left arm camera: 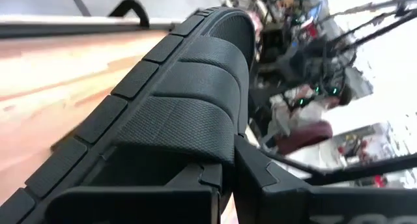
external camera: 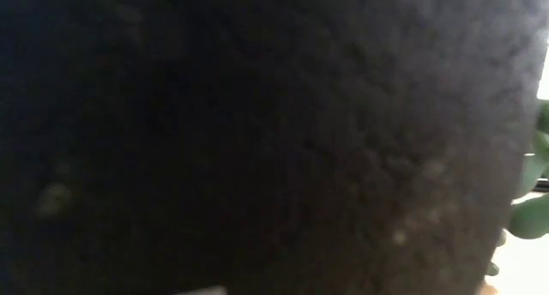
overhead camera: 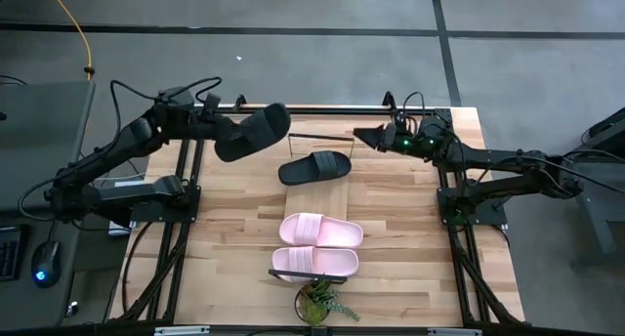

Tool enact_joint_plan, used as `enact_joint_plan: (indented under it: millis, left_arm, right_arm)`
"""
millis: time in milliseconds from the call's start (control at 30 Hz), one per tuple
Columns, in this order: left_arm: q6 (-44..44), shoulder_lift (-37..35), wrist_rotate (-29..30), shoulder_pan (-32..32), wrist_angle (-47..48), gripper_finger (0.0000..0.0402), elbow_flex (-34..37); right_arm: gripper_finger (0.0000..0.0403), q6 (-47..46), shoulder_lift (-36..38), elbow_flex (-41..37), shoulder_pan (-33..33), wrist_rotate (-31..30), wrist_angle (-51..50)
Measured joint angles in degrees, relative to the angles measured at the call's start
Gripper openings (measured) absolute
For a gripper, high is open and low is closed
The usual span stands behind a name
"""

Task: Pick and place slides into the shelf
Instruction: Put the black slides on the shelf

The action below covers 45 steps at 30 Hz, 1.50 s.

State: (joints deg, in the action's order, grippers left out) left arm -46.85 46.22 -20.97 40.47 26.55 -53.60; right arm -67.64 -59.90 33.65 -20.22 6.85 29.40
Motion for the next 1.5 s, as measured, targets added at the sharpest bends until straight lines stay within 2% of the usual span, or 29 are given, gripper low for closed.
enact_joint_plan:
  millis: [233,467,600,767,1233,1500]
  left_arm:
    - [0.6,1.5,-5.1,-0.88,1.99,0.0007,-0.13]
    - [1.46,6.42,-4.17,-8.59,0.71,0.0003,-0.13]
    - [1.51,9.74,-1.82,-13.83,-0.63,0.0006,-0.13]
    - [1.61,12.92,1.07,-17.46,-1.22,0.0003,-0.13]
    - [0.49,20.9,0.92,-20.29,-9.07,0.0005,-0.13]
    - [-1.86,27.34,1.87,-25.1,-16.07,0.0003,-0.2]
  right_arm:
    - [0.0231,-0.06,0.0,0.0,-2.08,0.11,4.78]
    - [0.0231,-0.36,0.0,0.0,-2.3,-0.53,6.0]
    - [0.0231,-0.91,0.0,0.0,-2.3,-0.72,5.99]
    - [0.0231,-0.93,0.0,0.0,-2.26,-0.38,5.98]
    - [0.0231,-1.06,0.0,0.0,-2.24,-0.13,5.47]
    - [0.0231,-0.91,0.0,0.0,-2.24,0.29,4.65]
